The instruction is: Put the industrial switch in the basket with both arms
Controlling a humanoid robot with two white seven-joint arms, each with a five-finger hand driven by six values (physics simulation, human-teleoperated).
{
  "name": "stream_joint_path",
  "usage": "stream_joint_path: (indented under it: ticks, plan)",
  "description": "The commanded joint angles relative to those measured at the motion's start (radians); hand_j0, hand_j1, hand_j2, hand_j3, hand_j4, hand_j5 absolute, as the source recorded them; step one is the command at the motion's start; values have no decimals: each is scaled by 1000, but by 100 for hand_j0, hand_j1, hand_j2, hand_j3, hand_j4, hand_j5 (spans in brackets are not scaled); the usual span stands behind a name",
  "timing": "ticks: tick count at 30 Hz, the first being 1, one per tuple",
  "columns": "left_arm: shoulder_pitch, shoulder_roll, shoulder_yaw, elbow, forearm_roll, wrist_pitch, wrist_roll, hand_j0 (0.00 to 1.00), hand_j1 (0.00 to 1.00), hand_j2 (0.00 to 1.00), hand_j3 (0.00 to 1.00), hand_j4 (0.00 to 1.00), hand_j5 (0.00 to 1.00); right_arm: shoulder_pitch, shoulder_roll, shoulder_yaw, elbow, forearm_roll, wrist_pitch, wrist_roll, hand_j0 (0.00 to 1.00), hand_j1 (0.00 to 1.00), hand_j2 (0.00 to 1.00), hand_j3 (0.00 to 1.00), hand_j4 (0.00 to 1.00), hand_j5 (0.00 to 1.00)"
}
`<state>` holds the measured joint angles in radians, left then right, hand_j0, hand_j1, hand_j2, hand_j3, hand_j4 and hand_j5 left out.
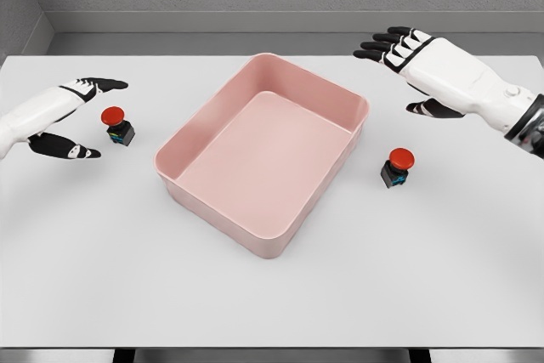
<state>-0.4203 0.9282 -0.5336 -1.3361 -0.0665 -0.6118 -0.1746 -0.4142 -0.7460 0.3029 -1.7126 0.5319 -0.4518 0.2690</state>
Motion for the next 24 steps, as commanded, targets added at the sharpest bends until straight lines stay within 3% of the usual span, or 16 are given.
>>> stream_joint_path:
  ticks: [1,11,21,24]
  plan:
    - [0,1,1,-3,7,1,1,100,100,100,100,100,100,0,-1,-1,1,3,1,-1,100,100,100,100,100,100]
    - [-2,15,-2,-1,1,1,0,100,100,100,100,100,100,3,-13,-14,1,2,1,-1,100,100,100,100,100,100]
    - [-43,6,-8,11,-107,1,0,100,100,100,100,100,100,132,-18,-194,2,0,-59,4,100,100,100,100,100,100]
    - [-66,4,-29,20,-136,1,0,100,100,100,100,100,100,193,-10,-272,2,0,-59,61,100,100,100,100,100,100]
